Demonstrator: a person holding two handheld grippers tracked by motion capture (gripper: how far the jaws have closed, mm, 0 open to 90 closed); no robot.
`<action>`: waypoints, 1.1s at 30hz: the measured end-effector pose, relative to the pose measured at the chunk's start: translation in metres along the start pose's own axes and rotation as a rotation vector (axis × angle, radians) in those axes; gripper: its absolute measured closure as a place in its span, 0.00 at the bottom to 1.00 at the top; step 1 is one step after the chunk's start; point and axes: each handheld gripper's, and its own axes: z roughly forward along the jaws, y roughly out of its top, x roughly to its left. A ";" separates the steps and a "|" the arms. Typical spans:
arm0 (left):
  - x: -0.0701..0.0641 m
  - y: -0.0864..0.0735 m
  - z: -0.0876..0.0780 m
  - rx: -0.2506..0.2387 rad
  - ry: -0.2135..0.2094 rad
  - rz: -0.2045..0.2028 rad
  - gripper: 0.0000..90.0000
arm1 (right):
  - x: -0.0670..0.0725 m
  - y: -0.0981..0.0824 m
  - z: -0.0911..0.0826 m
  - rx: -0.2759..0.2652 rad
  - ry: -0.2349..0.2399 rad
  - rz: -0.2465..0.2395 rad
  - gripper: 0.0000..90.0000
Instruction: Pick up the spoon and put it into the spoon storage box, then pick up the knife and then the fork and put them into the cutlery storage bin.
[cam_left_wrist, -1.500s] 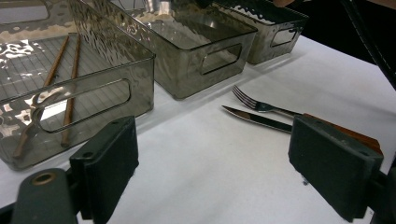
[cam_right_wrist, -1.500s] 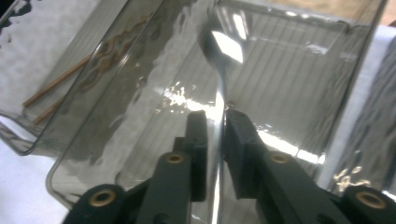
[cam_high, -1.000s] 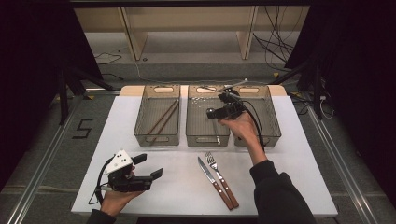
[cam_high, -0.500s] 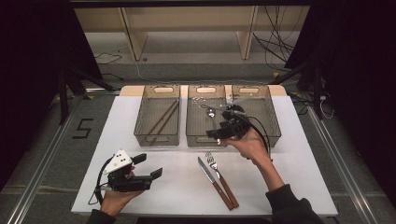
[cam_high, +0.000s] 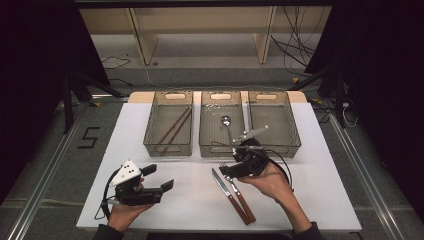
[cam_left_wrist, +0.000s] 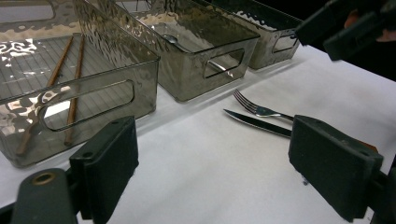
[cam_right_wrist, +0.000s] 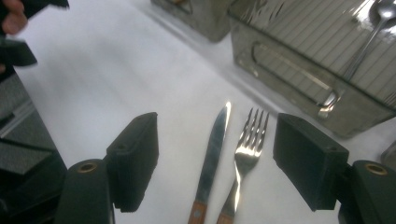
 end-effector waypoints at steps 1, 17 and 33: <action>0.000 0.000 0.000 0.000 0.000 0.000 0.17 | 0.002 -0.001 0.001 0.010 -0.002 -0.003 0.35; 0.000 -0.001 -0.003 -0.007 0.004 -0.010 0.17 | 0.016 -0.028 0.014 0.092 0.019 -0.036 0.34; 0.000 -0.001 -0.002 -0.006 0.001 -0.009 0.17 | 0.022 -0.047 0.023 0.168 0.010 -0.047 0.34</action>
